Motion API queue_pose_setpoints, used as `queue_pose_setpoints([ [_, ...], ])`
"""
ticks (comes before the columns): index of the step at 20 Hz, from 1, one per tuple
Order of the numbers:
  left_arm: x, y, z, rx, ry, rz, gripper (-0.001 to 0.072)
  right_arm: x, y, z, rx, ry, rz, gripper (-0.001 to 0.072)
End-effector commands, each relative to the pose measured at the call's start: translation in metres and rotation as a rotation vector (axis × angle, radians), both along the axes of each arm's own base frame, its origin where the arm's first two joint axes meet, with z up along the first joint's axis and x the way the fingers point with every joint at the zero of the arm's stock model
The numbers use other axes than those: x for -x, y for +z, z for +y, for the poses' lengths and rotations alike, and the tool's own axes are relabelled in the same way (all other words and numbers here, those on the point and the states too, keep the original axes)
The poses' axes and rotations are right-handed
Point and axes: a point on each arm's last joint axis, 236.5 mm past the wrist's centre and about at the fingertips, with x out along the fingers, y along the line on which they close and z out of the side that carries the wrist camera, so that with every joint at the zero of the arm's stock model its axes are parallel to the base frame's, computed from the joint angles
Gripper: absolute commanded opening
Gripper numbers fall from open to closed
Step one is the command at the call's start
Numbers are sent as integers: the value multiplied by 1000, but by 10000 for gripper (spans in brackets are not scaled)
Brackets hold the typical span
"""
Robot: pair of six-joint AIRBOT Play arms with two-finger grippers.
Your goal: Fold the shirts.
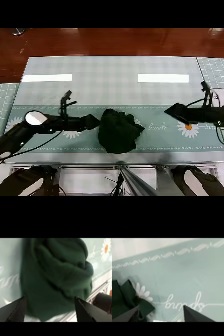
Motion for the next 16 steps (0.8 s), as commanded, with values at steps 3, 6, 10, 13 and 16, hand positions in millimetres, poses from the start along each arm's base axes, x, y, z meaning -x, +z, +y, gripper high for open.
queue_pose_setpoints([
  [3,-26,-17,-65,63,-46,-31,701,37,-34,31,-66,45,73,620],
  [6,-46,-5,-73,78,-50,-73,287,48,-39,45,-38,123,94,620],
  [10,-51,14,-70,128,-110,-106,37,71,-56,64,-9,189,155,620],
  [13,-59,17,-56,145,-94,-93,37,70,-59,81,-34,187,162,620],
  [16,-71,19,-40,154,-57,-86,36,83,-61,109,-89,252,206,620],
])
